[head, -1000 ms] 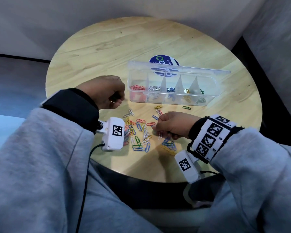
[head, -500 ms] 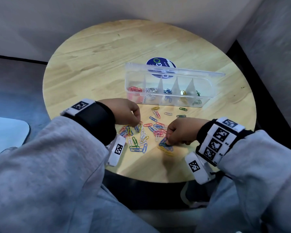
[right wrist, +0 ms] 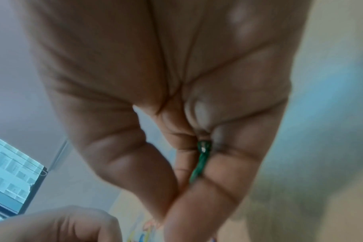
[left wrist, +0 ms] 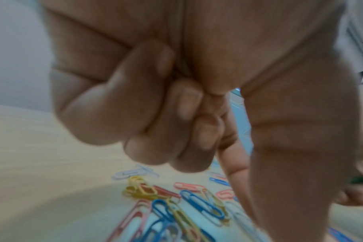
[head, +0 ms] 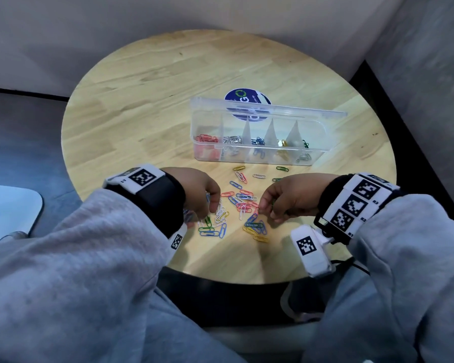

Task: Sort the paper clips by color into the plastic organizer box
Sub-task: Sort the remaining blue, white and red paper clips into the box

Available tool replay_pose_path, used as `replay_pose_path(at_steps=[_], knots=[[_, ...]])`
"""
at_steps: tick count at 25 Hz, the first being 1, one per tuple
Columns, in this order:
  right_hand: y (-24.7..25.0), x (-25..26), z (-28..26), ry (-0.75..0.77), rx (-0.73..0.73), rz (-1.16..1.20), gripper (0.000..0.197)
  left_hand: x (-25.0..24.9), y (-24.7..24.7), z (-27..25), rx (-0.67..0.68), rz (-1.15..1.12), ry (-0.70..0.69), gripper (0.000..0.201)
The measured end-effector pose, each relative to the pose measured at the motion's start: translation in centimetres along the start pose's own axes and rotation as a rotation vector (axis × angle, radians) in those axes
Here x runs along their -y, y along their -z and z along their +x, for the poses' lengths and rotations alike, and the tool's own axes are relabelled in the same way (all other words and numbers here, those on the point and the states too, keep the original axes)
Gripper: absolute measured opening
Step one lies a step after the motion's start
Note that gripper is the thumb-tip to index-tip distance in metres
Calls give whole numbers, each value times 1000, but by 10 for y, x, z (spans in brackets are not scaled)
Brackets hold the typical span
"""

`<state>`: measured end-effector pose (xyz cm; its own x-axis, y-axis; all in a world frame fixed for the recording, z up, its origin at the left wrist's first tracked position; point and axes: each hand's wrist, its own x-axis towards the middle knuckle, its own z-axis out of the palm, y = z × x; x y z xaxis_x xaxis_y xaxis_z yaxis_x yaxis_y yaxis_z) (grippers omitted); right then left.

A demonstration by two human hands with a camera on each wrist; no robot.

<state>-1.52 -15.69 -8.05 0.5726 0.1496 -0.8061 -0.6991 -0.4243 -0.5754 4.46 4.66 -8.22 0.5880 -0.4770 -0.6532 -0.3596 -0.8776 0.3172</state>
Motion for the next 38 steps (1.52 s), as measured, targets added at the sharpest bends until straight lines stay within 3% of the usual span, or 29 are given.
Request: replay_pose_path(at_steps=[5, 9, 12, 18, 20, 25, 28, 34, 38], knots=[[9, 1, -7, 42, -20, 140, 30, -1, -4, 2, 47, -22, -4, 22], [8, -3, -7, 42, -61, 104, 26, -1, -5, 6, 52, -35, -4, 22], [7, -3, -7, 51, -111, -65, 22, -4, -9, 10, 88, -38, -26, 19], [-13, 7, -7, 119, -188, -653, 8, -3, -7, 14, 114, 9, -43, 19], [-21, 7, -4, 148, -245, -807, 13, -3, -8, 14, 130, 6, -51, 19], [-33, 2, 3, 159, -239, -940, 11, 0, -8, 9, 174, -55, -79, 8], [-35, 0, 5, 184, -262, -948, 7, 5, 0, 4, 133, -144, -103, 4], [-20, -2, 2, 141, -249, -647, 9, 6, 21, -11, -72, -624, -146, 32], [-12, -5, -2, 159, -227, -425, 16, 4, 21, -19, -11, -755, -192, 18]])
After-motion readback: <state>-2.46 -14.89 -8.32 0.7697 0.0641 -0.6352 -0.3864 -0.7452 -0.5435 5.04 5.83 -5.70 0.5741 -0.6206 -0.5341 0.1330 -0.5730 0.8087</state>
